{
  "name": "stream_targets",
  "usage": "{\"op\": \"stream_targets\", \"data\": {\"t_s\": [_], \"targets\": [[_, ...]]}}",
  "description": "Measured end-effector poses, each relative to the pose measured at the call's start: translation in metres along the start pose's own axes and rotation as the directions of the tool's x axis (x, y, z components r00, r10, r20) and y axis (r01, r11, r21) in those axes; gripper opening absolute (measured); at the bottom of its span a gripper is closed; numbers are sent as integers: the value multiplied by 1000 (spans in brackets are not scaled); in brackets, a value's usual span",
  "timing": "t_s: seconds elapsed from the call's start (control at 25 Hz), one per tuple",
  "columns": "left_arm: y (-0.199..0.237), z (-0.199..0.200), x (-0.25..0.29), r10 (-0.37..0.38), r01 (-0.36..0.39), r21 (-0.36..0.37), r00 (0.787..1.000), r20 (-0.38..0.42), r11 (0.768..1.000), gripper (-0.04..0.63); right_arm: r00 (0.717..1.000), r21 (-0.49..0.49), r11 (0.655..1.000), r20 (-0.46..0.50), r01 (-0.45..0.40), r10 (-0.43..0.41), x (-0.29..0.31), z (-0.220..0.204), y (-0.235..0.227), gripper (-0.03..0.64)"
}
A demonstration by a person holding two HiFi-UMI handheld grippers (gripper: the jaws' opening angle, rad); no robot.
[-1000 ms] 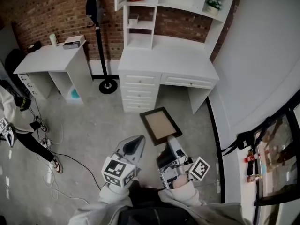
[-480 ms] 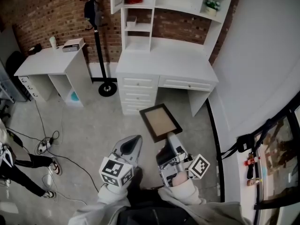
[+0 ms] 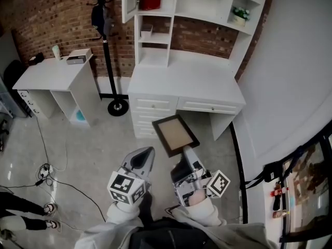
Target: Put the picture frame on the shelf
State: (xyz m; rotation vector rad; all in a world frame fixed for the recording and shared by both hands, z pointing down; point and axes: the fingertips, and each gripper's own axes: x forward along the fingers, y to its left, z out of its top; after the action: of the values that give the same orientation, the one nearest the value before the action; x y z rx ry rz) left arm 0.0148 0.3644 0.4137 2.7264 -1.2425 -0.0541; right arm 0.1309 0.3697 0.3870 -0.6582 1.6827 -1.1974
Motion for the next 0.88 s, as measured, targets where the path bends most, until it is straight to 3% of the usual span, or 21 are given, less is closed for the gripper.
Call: {"op": "stream_targets", "data": {"t_s": [0.6, 0.88], "targets": [[138, 39, 105, -34, 34, -6, 999, 1, 999, 3, 1000, -13, 1000, 7, 1, -1, 164, 34, -52, 55], [177, 40, 134, -59, 58, 10, 998, 9, 998, 3, 1000, -14, 1000, 17, -8, 8, 205, 42, -76, 55]]}}
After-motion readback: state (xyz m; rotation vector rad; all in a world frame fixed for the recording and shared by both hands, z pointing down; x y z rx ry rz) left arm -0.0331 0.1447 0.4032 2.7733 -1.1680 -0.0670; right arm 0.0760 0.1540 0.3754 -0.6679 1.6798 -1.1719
